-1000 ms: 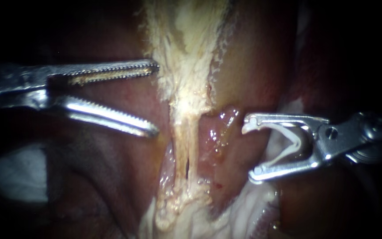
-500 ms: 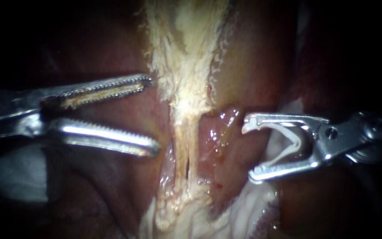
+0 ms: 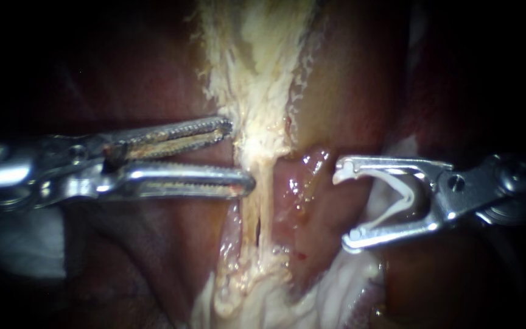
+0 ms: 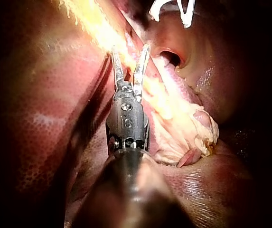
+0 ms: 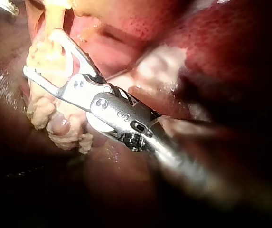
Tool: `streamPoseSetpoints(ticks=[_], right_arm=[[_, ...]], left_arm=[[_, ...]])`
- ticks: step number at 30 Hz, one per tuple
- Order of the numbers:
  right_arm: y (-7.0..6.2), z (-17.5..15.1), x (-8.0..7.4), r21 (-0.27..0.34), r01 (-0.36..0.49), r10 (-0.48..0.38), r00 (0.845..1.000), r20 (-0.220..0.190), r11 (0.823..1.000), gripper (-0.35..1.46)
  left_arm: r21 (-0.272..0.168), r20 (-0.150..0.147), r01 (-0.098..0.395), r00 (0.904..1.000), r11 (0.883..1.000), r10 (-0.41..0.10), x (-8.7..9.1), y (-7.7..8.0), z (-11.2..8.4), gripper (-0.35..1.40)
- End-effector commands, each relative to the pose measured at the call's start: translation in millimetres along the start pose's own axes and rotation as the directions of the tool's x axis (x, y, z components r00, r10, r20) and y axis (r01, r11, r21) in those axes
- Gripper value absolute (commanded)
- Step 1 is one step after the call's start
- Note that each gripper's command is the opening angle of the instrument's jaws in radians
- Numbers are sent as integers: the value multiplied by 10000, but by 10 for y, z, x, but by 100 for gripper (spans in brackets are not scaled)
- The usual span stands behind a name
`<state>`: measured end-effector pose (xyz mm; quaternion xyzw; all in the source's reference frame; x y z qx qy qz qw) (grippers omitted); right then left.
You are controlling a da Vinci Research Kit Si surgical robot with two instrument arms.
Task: Grabbing gallbladder
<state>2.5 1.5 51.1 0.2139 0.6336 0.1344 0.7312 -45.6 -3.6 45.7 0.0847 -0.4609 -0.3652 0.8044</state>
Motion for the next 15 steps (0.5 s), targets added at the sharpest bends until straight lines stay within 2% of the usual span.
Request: streamPoseSetpoints(ticks=[1,8,15], right_arm=[[0,0,0,-1,0,0,10000,-2,10000,56],[0,1,0,-4,-1,1,10000,-6,10000,56],[-1,1,1,0,-1,1,10000,-10,10000,56]], left_arm=[[-32,7,31,10000,10000,-31,0,0,2,34],[-344,-61,304,9995,9989,-306,-1,3,12,32],[-617,-159,445,9988,9971,-456,4,15,18,34]])
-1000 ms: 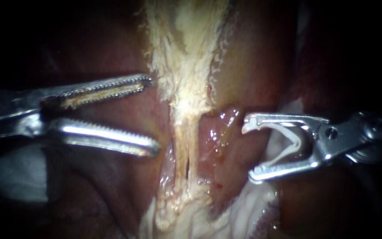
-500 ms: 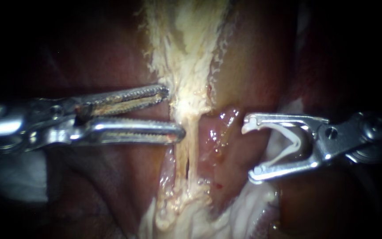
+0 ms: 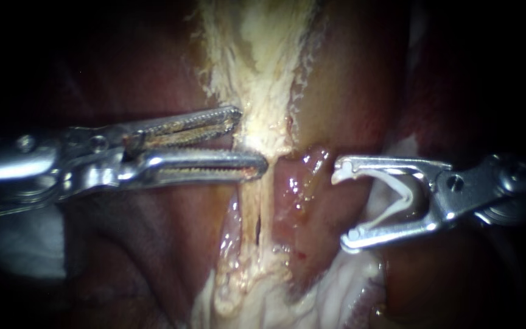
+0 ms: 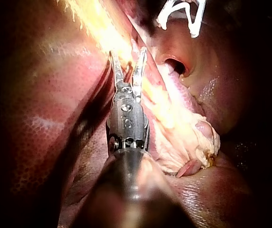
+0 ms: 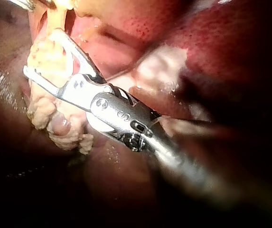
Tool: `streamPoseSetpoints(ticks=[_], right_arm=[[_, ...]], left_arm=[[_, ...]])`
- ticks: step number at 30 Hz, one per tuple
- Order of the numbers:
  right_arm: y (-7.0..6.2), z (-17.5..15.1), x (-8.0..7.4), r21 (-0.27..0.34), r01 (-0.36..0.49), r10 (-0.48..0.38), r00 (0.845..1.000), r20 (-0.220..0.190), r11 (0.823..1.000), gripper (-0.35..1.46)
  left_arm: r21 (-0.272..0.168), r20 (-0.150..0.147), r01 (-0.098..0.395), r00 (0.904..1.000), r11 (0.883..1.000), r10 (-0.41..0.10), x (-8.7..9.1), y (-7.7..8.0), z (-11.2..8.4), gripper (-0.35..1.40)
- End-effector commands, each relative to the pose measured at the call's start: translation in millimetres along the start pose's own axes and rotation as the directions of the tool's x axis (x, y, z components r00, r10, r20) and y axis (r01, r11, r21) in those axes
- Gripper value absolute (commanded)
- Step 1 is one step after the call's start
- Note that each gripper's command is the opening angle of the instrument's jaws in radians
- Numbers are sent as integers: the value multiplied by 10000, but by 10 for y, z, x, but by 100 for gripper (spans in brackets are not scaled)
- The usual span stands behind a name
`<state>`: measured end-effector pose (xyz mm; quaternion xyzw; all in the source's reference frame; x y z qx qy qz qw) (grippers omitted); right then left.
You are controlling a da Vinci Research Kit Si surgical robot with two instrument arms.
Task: Grabbing gallbladder
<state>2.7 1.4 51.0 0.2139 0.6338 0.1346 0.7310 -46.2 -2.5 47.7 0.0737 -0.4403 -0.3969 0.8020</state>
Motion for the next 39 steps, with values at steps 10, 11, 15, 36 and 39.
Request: streamPoseSetpoints(ticks=[10,11,15,36,39], right_arm=[[0,1,1,0,0,0,10000,-8,10000,56],[-1,1,1,0,0,0,10000,-9,10000,56],[-1,1,2,1,0,0,10000,-11,10000,56],[-1,2,2,-12,-3,3,10000,-19,10000,56],[-1,2,2,-11,-3,3,10000,-19,10000,56]], left_arm=[[-432,-282,130,9995,9990,-142,12,7,4,32],[-468,-334,191,9992,9987,-207,13,9,5,31],[-575,-536,480,9973,9972,-511,16,16,8,9],[-1202,-1632,1708,9683,9780,-1891,14,22,2,-35],[-1213,-1623,1768,9672,9767,-1953,14,22,1,-35]])
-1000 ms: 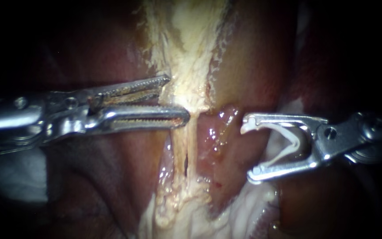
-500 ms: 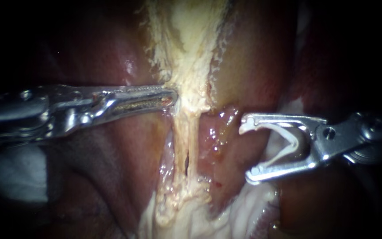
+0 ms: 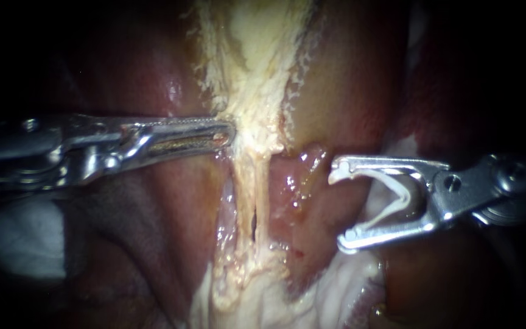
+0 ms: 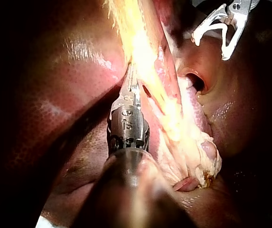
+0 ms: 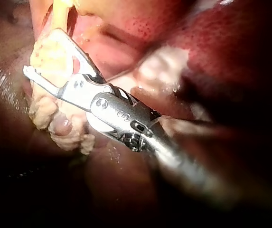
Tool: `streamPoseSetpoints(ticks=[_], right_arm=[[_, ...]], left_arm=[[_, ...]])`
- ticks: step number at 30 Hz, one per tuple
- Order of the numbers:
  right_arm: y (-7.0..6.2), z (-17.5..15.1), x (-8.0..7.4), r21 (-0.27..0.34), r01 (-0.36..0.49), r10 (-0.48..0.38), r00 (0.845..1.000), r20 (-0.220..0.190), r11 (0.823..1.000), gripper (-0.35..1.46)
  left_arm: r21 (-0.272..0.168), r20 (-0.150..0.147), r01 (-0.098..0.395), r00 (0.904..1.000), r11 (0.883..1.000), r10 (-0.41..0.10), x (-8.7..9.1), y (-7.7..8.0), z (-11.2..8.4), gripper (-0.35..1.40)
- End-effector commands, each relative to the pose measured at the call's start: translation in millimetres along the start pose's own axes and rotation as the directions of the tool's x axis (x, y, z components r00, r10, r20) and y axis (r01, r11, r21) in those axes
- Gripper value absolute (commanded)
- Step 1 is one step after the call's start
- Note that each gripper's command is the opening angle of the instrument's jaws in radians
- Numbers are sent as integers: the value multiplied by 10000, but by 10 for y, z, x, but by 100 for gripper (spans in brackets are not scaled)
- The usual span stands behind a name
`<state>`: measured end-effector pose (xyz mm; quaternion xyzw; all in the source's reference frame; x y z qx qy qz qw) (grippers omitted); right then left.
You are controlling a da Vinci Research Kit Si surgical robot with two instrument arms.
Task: Grabbing gallbladder
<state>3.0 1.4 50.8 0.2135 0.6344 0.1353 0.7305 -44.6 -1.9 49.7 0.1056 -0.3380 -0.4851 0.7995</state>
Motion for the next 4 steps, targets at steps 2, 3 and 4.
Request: streamPoseSetpoints(ticks=[2,3,4], right_arm=[[0,0,0,1,1,-1,10000,0,10000,56],[0,0,0,1,1,-1,10000,0,10000,56],[0,0,0,1,2,-2,10000,1,10000,56]], left_arm=[[-13,7,14,10000,10000,-14,-1,0,-1,-35],[-14,5,18,10000,10000,-18,-1,0,-1,-35],[-13,3,21,10000,10000,-21,-2,0,-1,-35]])
